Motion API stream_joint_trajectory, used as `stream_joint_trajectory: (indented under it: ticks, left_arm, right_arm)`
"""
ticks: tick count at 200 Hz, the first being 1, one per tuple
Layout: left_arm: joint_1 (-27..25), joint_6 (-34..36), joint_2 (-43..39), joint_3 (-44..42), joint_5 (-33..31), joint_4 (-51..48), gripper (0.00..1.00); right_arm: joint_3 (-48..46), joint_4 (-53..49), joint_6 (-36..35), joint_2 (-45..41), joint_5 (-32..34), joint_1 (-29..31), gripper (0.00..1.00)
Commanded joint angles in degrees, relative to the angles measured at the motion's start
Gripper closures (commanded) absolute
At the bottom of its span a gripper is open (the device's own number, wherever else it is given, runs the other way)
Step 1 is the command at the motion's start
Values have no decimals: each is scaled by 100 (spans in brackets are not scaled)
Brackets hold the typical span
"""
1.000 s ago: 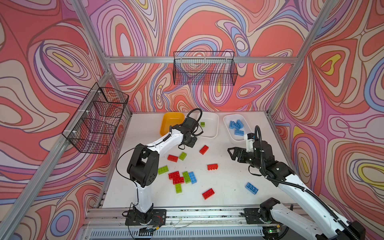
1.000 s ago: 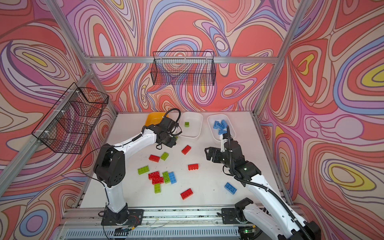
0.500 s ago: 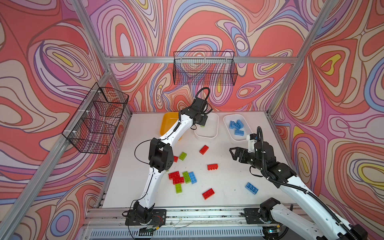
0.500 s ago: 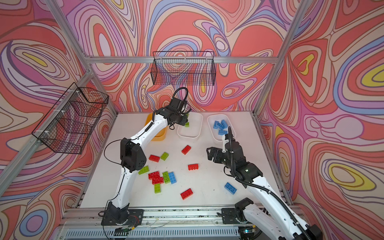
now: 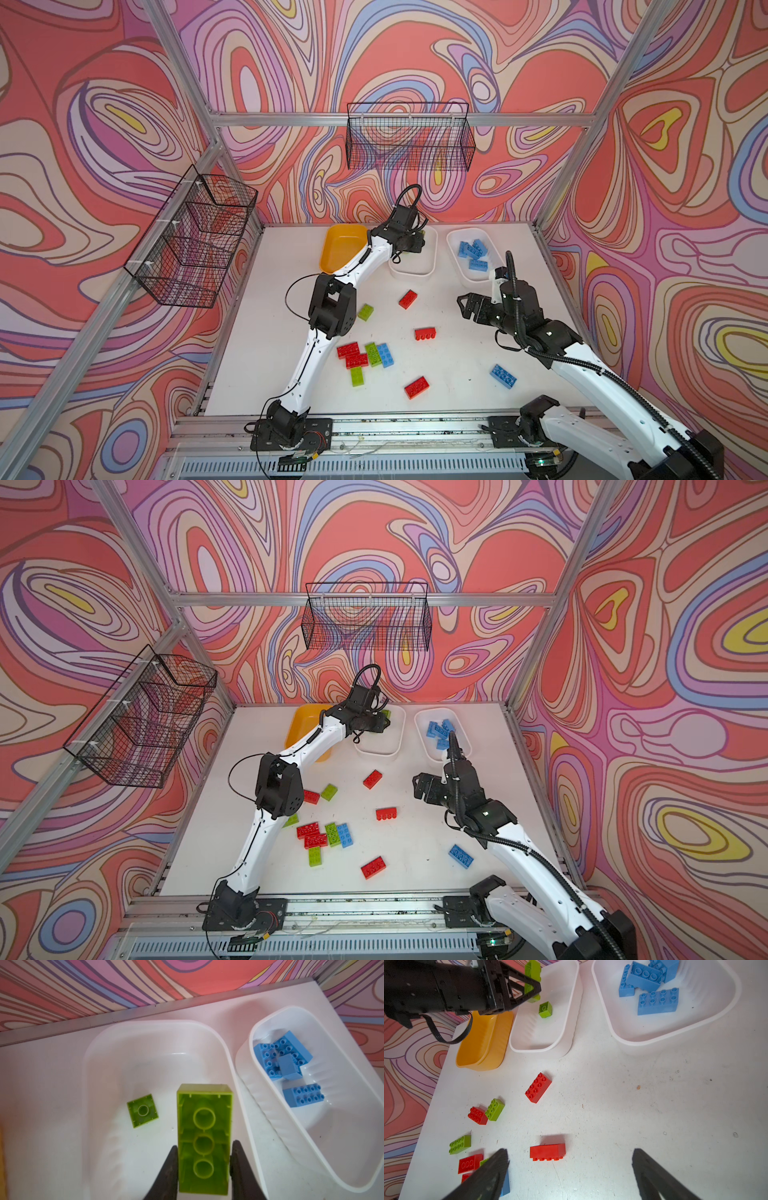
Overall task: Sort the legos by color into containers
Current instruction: 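Lower the lime-green brick into the middle white tub and open the left gripper, then move the left gripper back down to a lime-green 2x2 brick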
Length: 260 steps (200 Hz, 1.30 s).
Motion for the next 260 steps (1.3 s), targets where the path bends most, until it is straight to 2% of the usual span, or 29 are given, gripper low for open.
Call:
stream_joint_trajectory:
  ticks: [1, 17, 23, 46, 71, 93, 137, 155, 169, 207, 260]
  left_arm:
    - [25, -354, 217, -31, 246, 582, 45]
    - [29, -360, 215, -31, 359, 660, 26]
    - [24, -359, 196, -30, 367, 649, 23]
    - [29, -352, -143, -322, 403, 660, 22]
    - [29, -514, -1147, -1650, 309, 1106, 22]
    - [12, -498, -2255, -3197, 90, 1324, 23]
    - [-58, -327, -4409, -5962, -917, 996, 23]
    - [-127, -263, -5024, -6747, -1458, 721, 23]
    - [-134, -271, -5356, -7243, -1651, 620, 23]
    - [-156, -394, -5974, -8076, -1809, 479, 23]
    - [-156, -263, -6187, -8347, -1903, 453, 23]
  right_arm:
    - [86, 83, -29, 57, 100, 18, 2]
    - [143, 37, -29, 58, 108, 23, 2]
    - [161, 18, -29, 55, 119, 23, 2]
    - [195, -43, -21, -26, 112, 17, 2]
    - [218, -89, -20, -56, 84, 25, 2]
    - [245, -102, -24, -71, -84, 19, 2]
    - [211, 13, 72, -154, -534, 35, 2]
    - [206, 85, 89, -112, -674, 34, 2]
    - [234, 106, 88, -49, -829, 29, 2]
    - [149, 204, 112, -161, -999, 44, 2]
    - [154, 221, 205, -114, -1178, 118, 2]
